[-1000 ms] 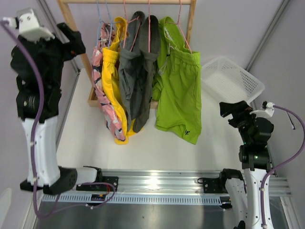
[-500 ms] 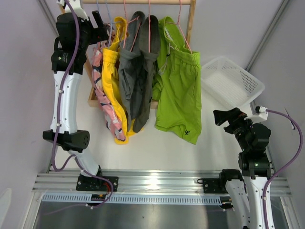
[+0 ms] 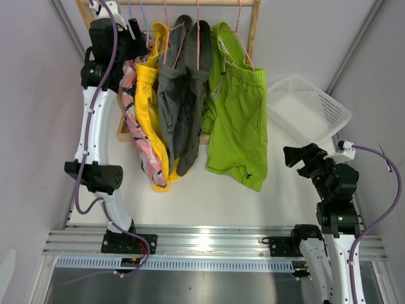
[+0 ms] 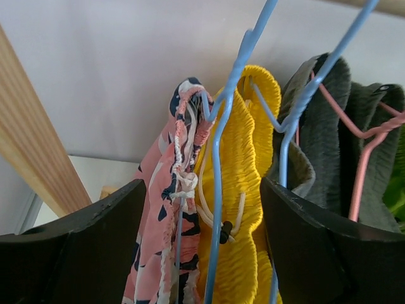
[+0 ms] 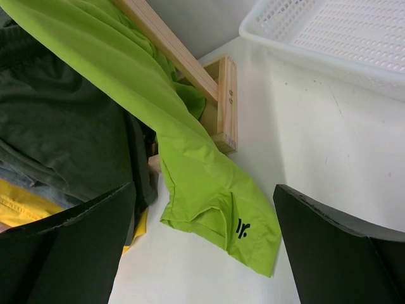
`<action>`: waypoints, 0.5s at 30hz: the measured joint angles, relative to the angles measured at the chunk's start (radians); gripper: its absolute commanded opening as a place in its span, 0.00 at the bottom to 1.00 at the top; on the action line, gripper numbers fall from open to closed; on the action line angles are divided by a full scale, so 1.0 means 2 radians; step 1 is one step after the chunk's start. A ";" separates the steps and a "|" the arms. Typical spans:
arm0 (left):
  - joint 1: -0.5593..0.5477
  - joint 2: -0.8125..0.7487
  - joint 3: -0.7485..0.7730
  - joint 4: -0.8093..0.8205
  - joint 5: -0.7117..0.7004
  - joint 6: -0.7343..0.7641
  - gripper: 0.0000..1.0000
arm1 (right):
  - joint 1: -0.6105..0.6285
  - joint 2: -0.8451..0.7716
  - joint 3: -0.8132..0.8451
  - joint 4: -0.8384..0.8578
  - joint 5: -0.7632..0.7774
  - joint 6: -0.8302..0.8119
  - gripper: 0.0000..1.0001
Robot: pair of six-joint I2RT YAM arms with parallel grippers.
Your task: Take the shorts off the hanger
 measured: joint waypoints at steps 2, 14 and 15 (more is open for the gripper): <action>0.000 0.007 -0.001 0.000 0.000 -0.001 0.63 | 0.000 0.000 0.000 -0.001 0.000 0.000 0.99; 0.004 0.013 -0.001 0.010 -0.002 -0.006 0.00 | 0.000 0.005 0.000 0.000 0.000 0.000 0.99; 0.004 0.012 0.000 0.010 -0.002 -0.006 0.00 | 0.000 0.005 0.000 0.000 0.000 0.000 0.99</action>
